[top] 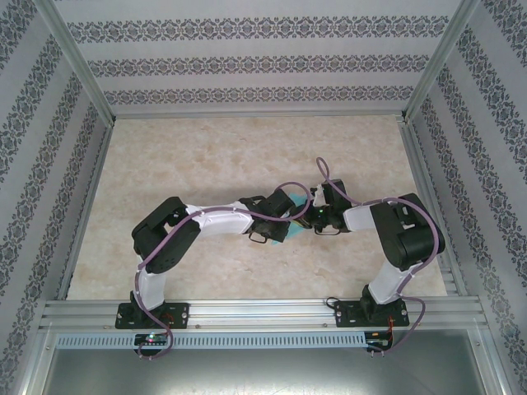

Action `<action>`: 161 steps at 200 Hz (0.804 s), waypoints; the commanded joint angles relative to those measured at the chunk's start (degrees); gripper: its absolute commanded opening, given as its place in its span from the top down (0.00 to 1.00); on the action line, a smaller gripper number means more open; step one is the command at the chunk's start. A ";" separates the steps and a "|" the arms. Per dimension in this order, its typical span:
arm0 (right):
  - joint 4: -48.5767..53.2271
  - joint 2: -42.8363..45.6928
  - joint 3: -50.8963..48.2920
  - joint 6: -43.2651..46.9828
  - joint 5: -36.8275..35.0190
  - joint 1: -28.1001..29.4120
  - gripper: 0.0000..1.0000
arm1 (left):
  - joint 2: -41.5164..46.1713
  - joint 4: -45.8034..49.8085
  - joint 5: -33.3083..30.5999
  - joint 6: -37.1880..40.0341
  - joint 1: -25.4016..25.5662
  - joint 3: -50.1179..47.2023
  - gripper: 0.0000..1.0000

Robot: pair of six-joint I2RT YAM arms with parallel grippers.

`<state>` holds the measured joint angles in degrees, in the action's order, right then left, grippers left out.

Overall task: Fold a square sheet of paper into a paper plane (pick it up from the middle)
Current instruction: Fourth fold the wing at the center of the table.

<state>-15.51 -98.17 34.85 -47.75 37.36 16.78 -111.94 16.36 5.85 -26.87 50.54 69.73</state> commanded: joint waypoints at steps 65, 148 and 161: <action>13.15 -3.15 5.68 5.18 -8.36 -4.19 0.93 | -3.15 0.65 -1.84 3.73 -0.40 -9.20 0.87; 20.04 -6.27 16.57 9.27 -9.96 -10.32 0.93 | -1.82 1.31 -3.84 5.37 -0.32 -13.54 0.87; 21.27 -6.21 17.62 9.93 -10.29 -11.49 0.93 | -1.93 1.38 -3.64 5.55 -0.31 -13.35 0.87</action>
<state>3.01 -103.07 49.36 -40.86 32.91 7.97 -109.80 2.26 5.34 -23.22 50.61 61.23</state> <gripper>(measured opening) 0.074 0.133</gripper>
